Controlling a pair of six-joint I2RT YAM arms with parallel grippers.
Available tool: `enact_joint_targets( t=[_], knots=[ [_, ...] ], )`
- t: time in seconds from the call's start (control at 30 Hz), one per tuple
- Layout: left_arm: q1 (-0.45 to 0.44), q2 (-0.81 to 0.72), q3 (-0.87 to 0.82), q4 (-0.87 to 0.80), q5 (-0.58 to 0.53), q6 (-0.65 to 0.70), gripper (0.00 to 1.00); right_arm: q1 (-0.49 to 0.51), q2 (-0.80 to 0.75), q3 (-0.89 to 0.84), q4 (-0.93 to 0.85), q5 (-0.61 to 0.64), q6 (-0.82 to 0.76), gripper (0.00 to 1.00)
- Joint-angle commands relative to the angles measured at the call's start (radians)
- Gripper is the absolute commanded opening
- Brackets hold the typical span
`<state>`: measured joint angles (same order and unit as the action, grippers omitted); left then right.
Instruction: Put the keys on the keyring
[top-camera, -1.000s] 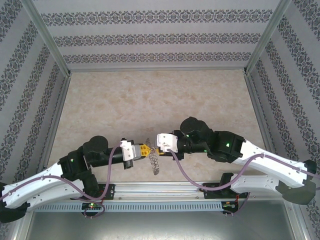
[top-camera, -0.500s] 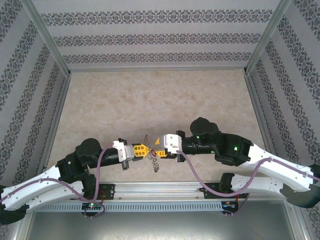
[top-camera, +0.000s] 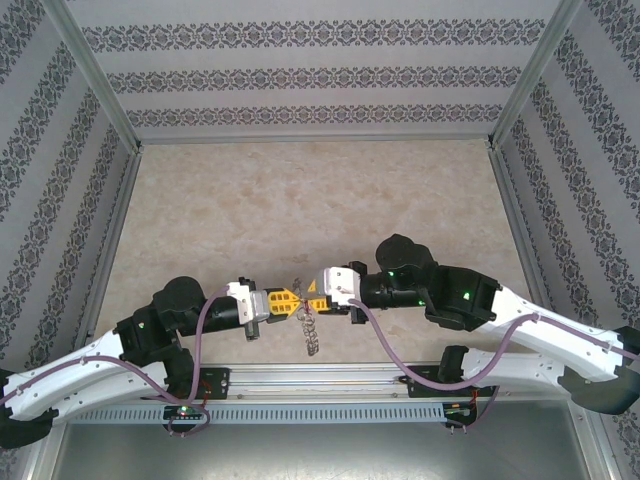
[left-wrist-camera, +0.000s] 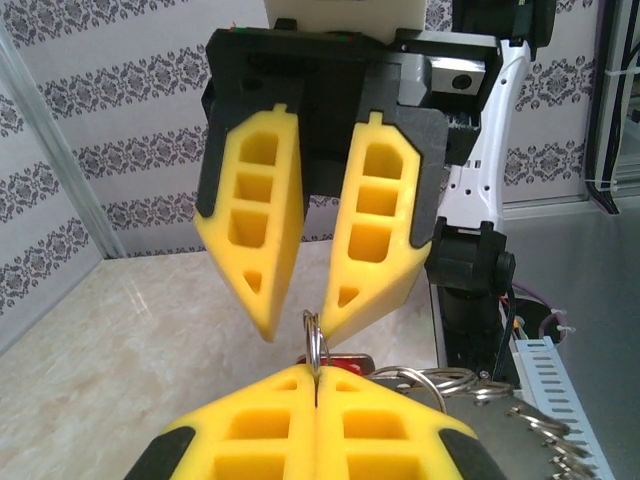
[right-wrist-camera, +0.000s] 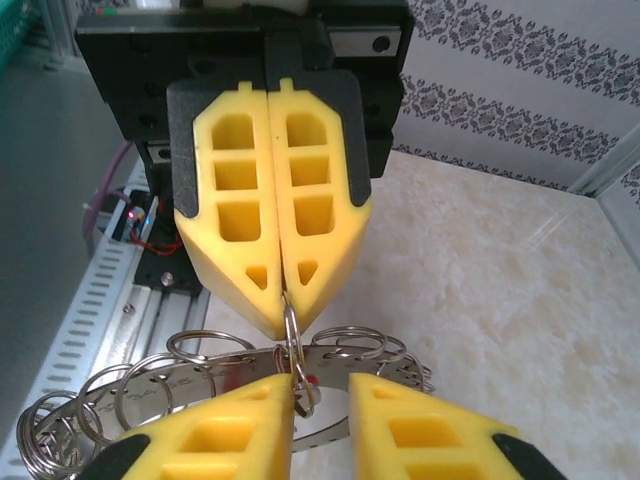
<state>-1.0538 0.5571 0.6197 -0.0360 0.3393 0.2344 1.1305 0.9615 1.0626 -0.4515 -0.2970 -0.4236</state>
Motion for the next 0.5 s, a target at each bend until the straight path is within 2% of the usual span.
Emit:
enact_joint_targets(
  t=[0.0,0.17,0.47],
  knots=[
    [-0.012,-0.002,0.011,0.079,0.022,-0.009,0.0,0.008,0.003,0.008,0.007,-0.007,0.002,0.14],
    [-0.013,-0.007,0.009,0.084,0.023,-0.008,0.0,0.005,0.005,0.01,-0.005,0.003,0.002,0.04],
    [-0.012,-0.032,0.001,0.092,0.022,-0.008,0.0,0.001,0.0,-0.009,-0.019,0.011,0.012,0.11]
  ],
)
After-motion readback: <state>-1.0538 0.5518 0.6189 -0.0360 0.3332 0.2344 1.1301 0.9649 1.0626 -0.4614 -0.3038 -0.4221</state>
